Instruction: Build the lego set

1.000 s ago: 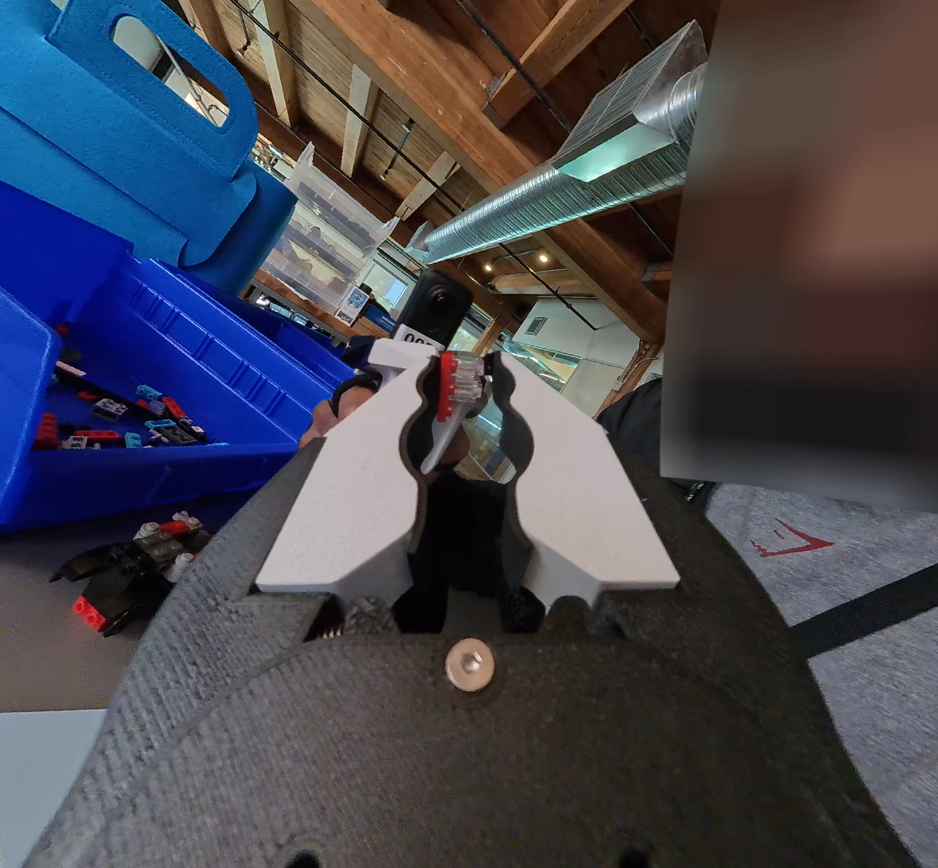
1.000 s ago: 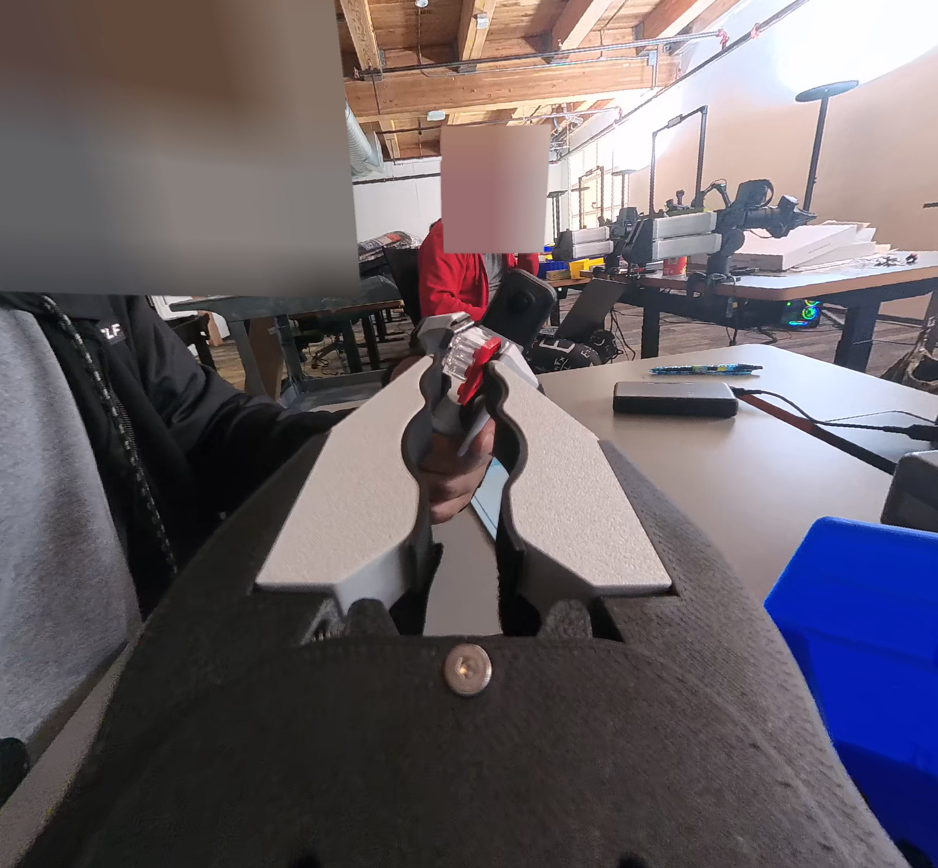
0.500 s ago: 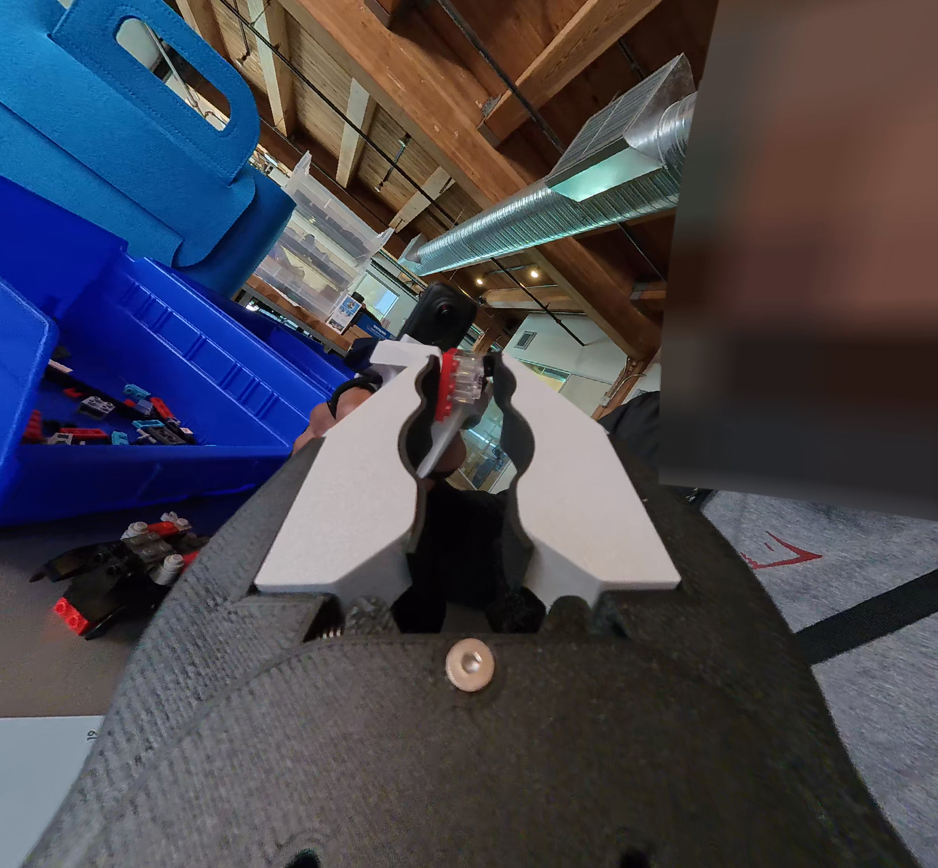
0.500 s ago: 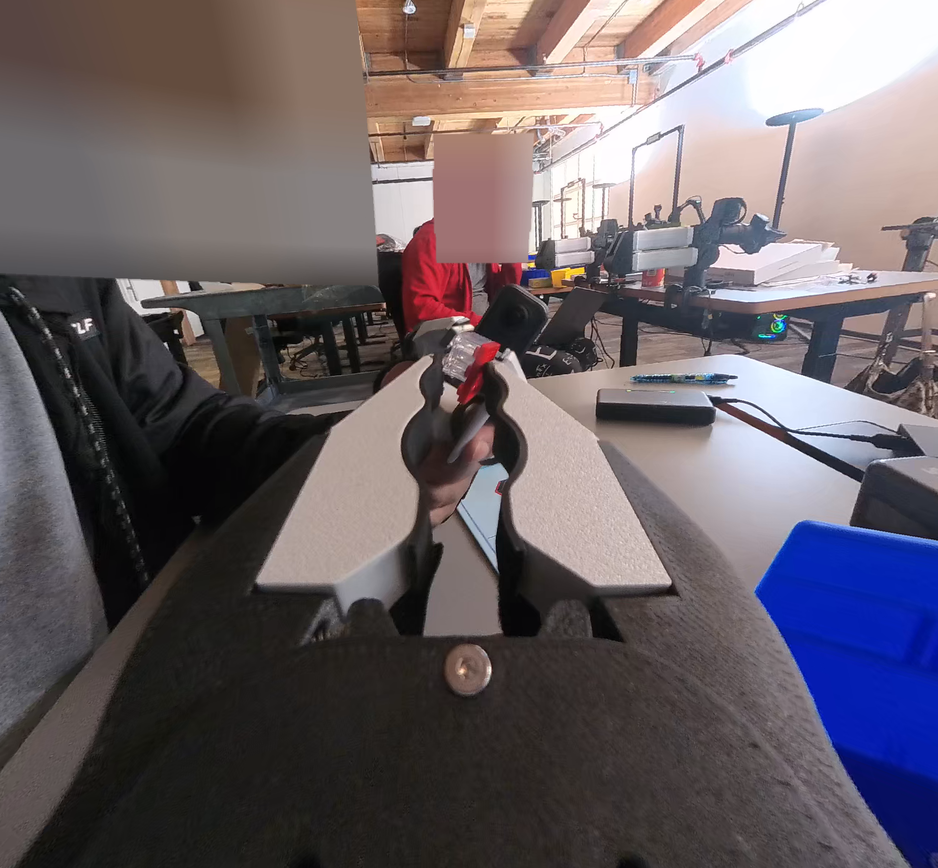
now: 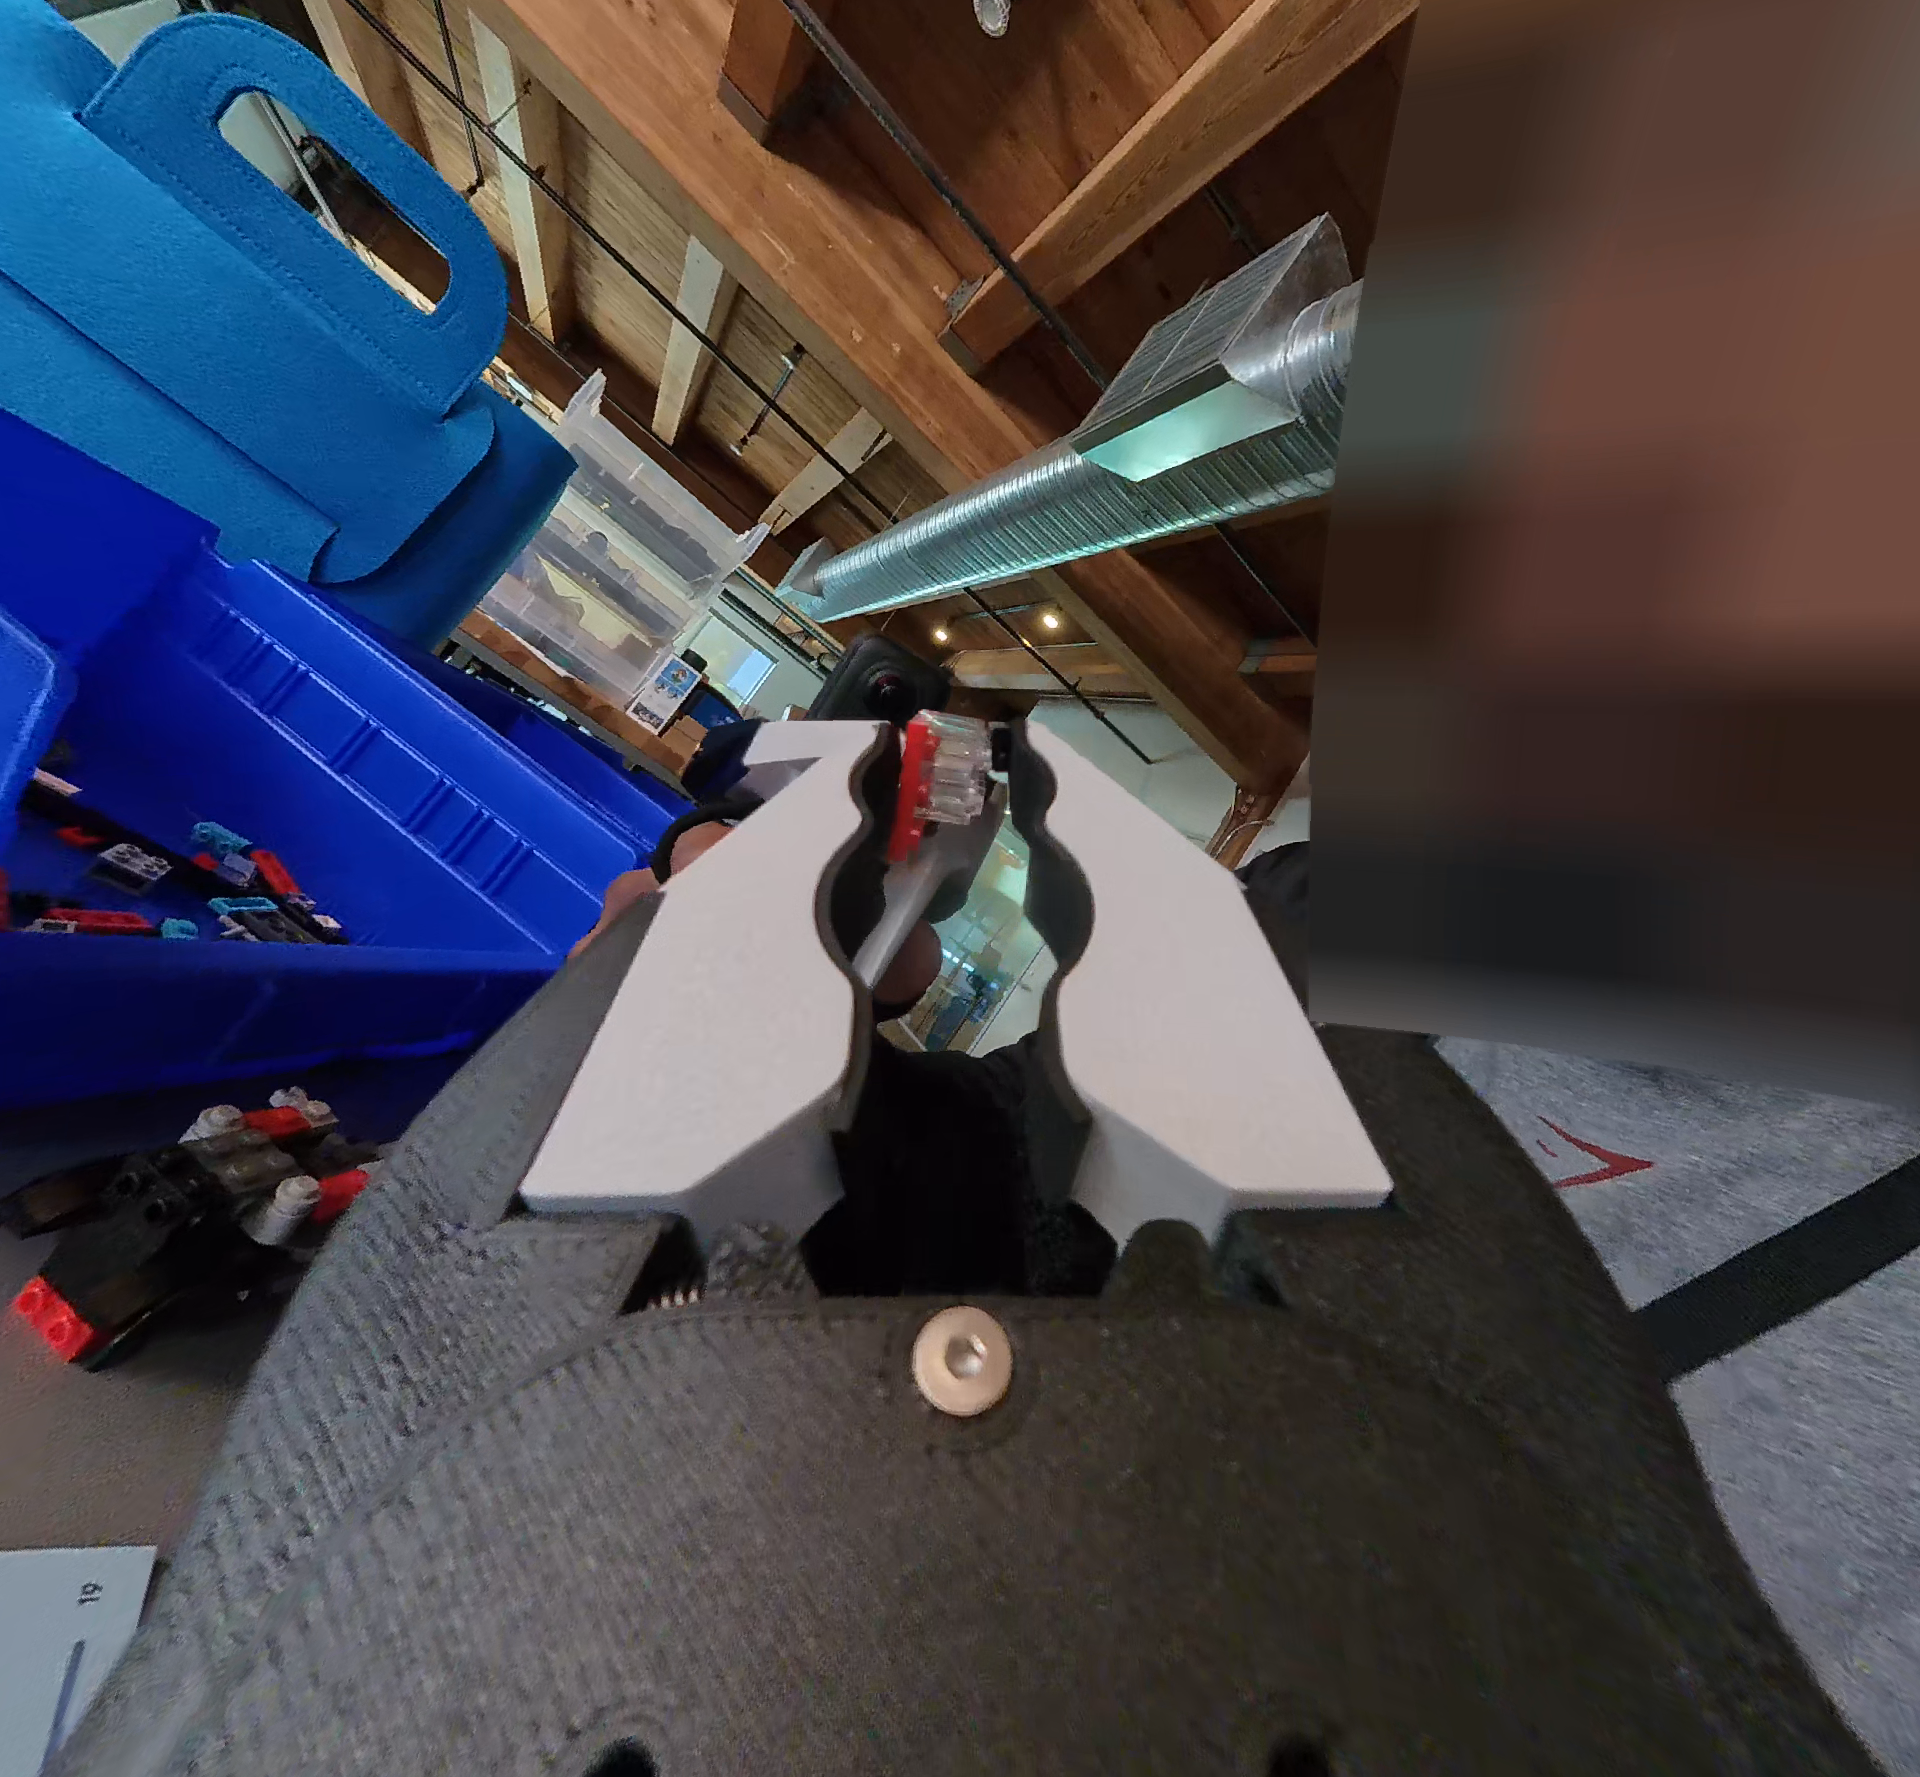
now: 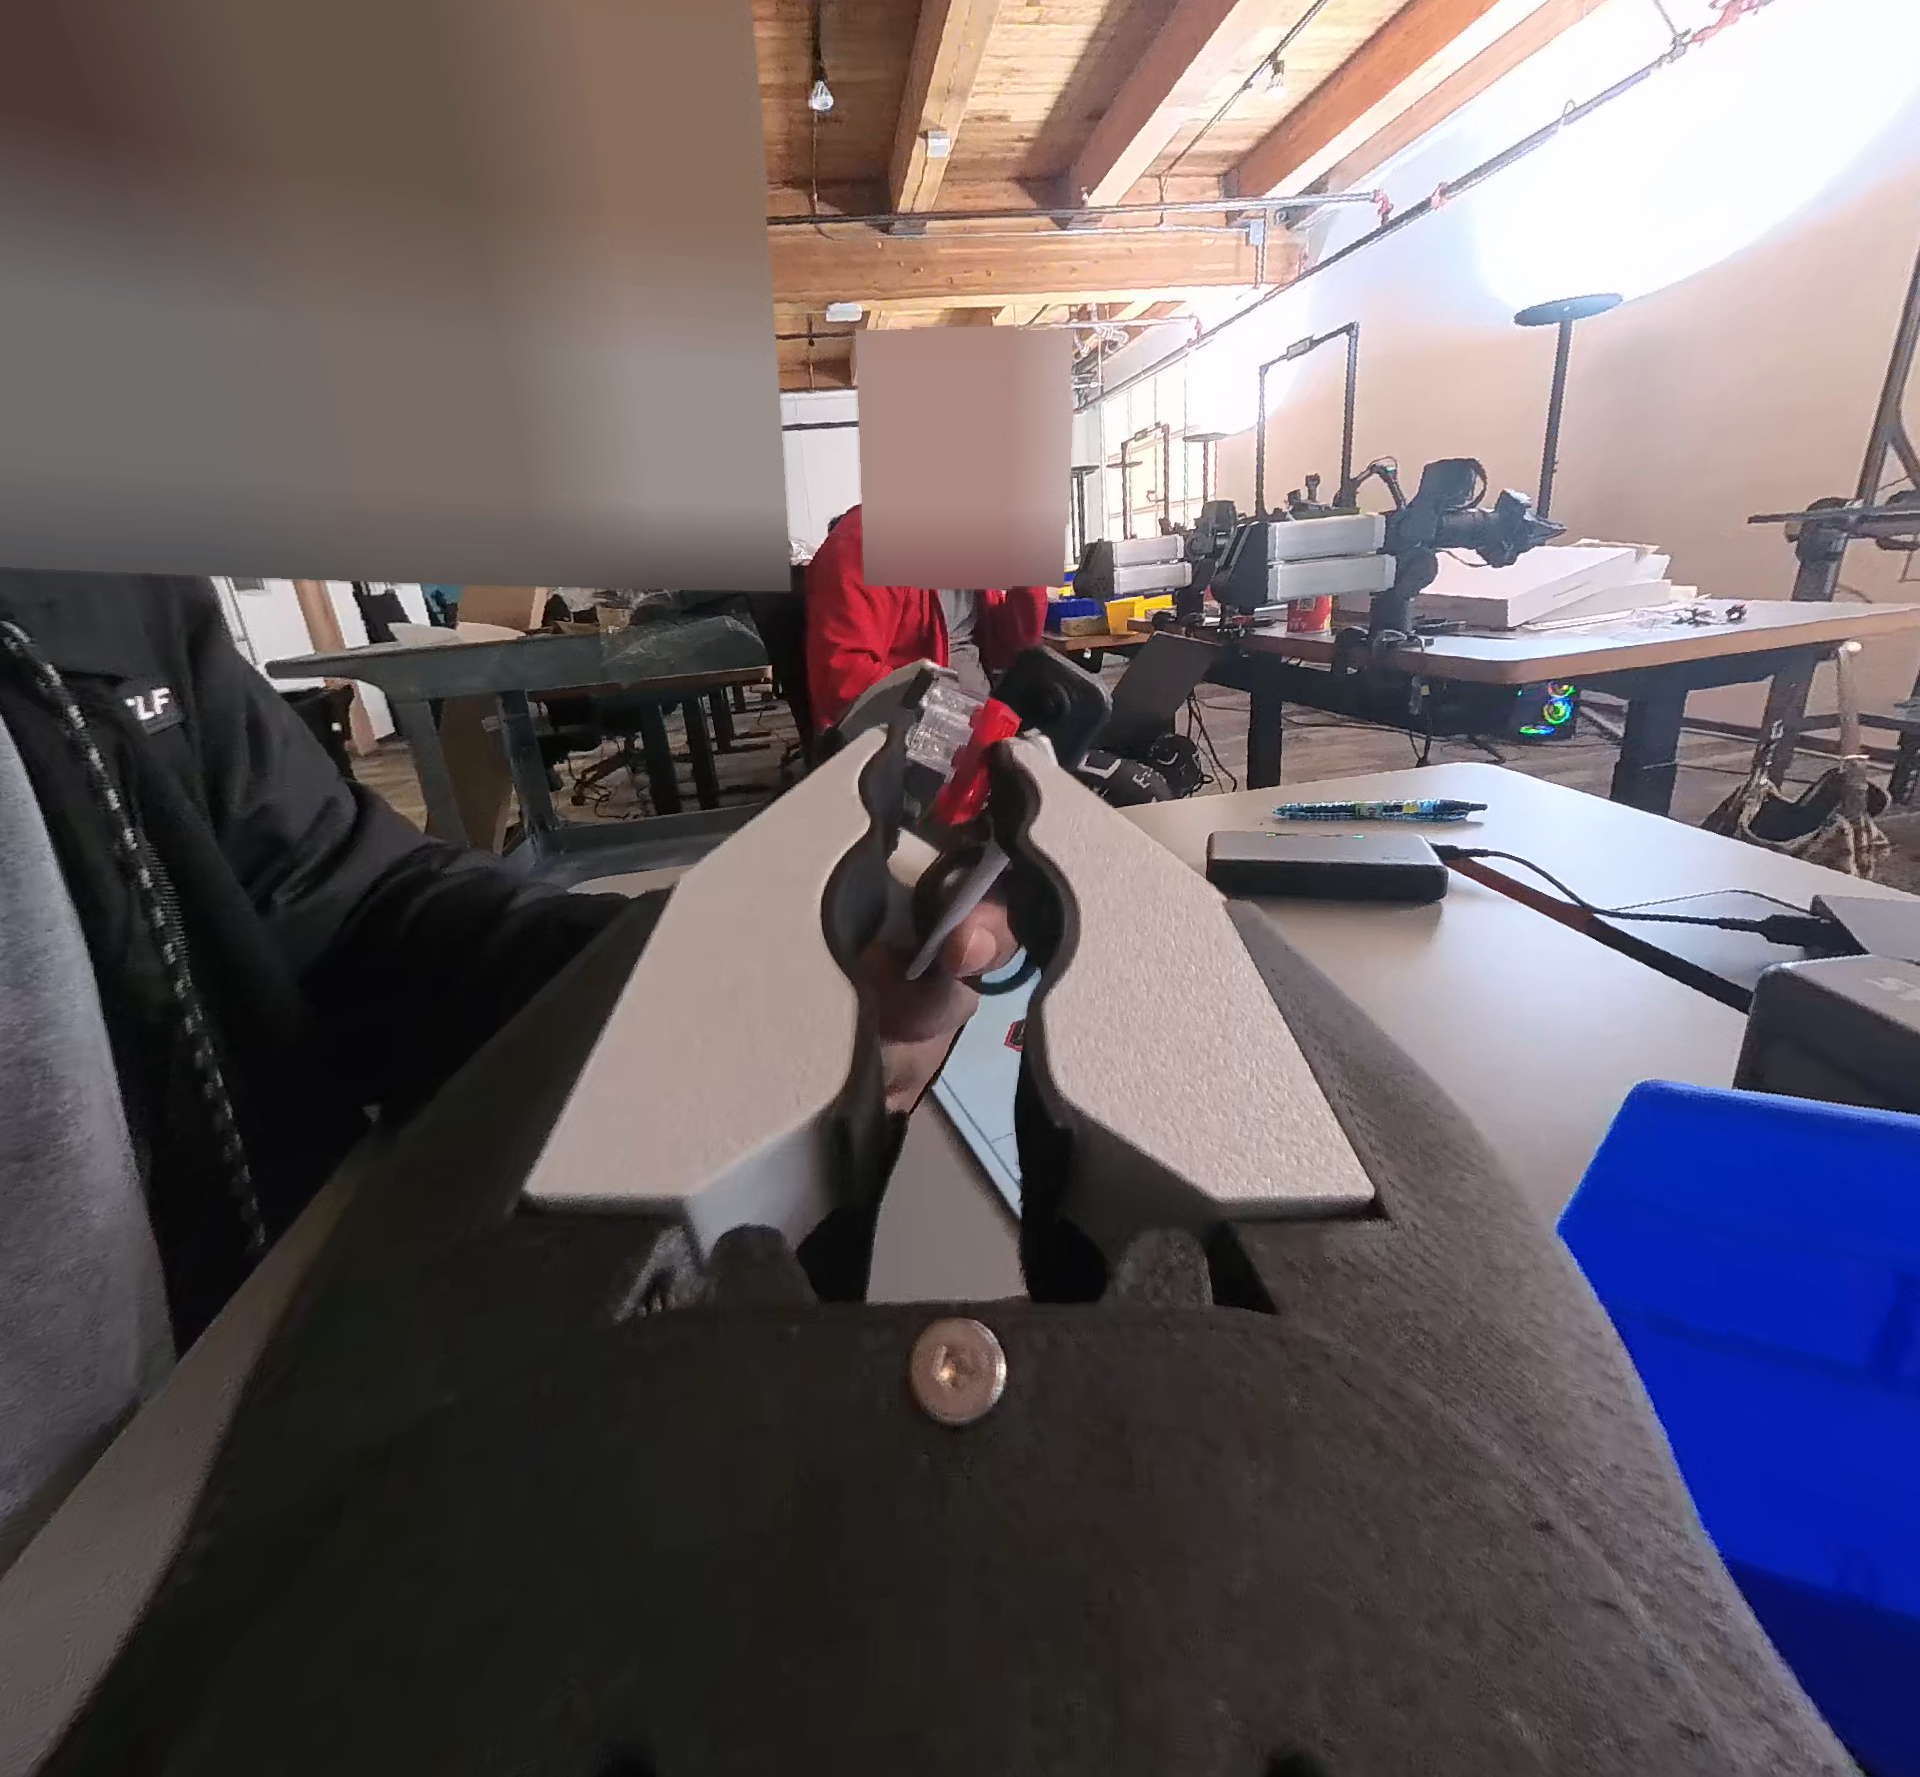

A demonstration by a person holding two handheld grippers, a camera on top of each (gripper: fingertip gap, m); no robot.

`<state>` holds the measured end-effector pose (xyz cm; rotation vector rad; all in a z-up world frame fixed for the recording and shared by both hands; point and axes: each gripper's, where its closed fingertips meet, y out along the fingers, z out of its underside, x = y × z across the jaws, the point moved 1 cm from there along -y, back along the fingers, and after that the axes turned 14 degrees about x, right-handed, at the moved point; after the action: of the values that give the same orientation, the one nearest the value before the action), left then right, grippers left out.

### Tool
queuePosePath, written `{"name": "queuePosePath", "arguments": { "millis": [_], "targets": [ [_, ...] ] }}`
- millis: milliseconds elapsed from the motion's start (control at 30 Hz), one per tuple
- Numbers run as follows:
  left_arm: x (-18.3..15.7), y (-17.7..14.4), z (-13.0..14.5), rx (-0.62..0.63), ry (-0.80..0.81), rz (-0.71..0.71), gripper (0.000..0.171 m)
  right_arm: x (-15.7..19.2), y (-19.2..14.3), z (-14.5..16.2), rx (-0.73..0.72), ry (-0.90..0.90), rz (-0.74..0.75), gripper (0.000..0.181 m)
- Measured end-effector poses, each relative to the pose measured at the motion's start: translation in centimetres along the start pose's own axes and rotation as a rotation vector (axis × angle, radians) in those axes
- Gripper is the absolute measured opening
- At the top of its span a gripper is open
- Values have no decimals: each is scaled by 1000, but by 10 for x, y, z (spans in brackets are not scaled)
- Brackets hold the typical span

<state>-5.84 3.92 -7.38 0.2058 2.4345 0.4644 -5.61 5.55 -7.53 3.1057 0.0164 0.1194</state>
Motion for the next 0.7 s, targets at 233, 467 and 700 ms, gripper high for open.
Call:
{"name": "queuePosePath", "arguments": {
  "millis": [233, 467, 700],
  "targets": [
    [-1, 0, -1, -32, -15, 25, 21, 0, 1, -1, -28, -14, 25, 17],
    [0, 0, -2, -63, -33, 47, 21, -1, 1, -2, -51, -13, 44, 17],
    [3, -1, -3, -97, -53, 49, 21, -4, 2, -3, -68, -3, 84, 17]
  ]
}}
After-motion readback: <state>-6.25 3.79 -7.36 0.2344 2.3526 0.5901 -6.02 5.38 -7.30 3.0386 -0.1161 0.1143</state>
